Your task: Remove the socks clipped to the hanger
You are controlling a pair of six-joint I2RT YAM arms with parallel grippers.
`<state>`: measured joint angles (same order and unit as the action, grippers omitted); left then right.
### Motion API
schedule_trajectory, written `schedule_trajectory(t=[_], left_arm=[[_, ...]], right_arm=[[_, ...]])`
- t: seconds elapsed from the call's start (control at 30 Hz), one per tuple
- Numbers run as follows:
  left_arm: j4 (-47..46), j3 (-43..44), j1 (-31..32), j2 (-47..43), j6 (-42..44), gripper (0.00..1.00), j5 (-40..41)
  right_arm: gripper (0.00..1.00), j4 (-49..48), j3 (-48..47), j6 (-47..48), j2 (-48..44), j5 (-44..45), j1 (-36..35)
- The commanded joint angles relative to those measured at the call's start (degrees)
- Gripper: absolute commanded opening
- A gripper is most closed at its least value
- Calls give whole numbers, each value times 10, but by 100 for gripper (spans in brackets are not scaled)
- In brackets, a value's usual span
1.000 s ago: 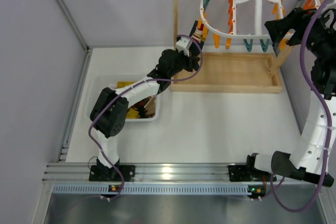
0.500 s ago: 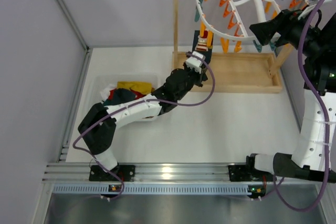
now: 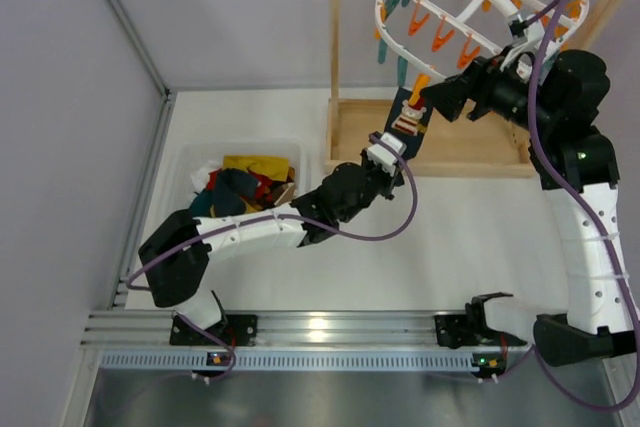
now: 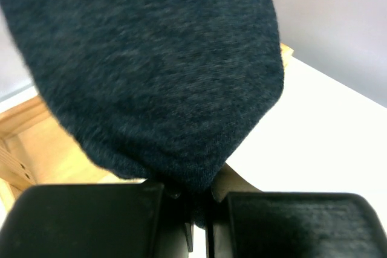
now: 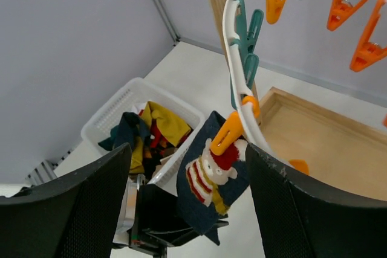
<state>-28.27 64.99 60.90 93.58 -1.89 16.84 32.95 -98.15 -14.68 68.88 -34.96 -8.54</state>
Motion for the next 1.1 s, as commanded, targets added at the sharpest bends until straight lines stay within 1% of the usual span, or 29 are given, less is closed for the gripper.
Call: schedule_trajectory(t=[0.0,0.07,0.1,0.17,0.23,0.37,0.4,0.43,0.5,0.53,0.6,0.77,0.9,0.93,1.07], left_arm=[[-30,-27,-2,-52,-22,0,-38],[-30,-37,-2,-75,-29,0,-61],[-30,-50,-2,-83,-31,0,-83],[-29,-59,-3,-101,-37,0,-100],[-29,-67,-3,-110,-43,0,-125],[-19,-62,-4,-111,-57,0,-164],[-18,-60,-4,-111,-62,0,-166],[-16,-58,-4,-110,-65,0,-184],[-15,-57,-4,-108,-73,0,-185],[-15,-55,-4,-106,-76,0,-185],[-15,-51,-4,-101,-81,0,-196],[-15,-28,-3,-81,-109,0,-268],[-15,-20,-2,-71,-132,0,-278],[-15,-18,-2,-67,-134,0,-283],[-16,-10,-2,-71,-158,0,-322]], right_arm=[[72,-110,78,-60,-37,-26,-11],[71,-159,136,-88,-58,-30,-12],[71,-169,151,-93,-65,-26,-12],[71,-204,193,-111,-85,-20,-12],[71,-227,214,-119,-105,5,-11],[71,-279,283,-158,-140,38,-11],[71,-287,293,-163,-149,47,-11],[71,-296,301,-173,-153,52,-11],[71,-324,328,-192,-158,62,-10],[71,-352,348,-215,-159,63,-12],[70,-385,358,-233,-157,65,-12],[69,-357,340,-208,-154,81,-12],[70,-332,335,-186,-170,117,-12],[70,-309,330,-171,-169,122,-12],[72,-275,314,-135,-165,137,-11]])
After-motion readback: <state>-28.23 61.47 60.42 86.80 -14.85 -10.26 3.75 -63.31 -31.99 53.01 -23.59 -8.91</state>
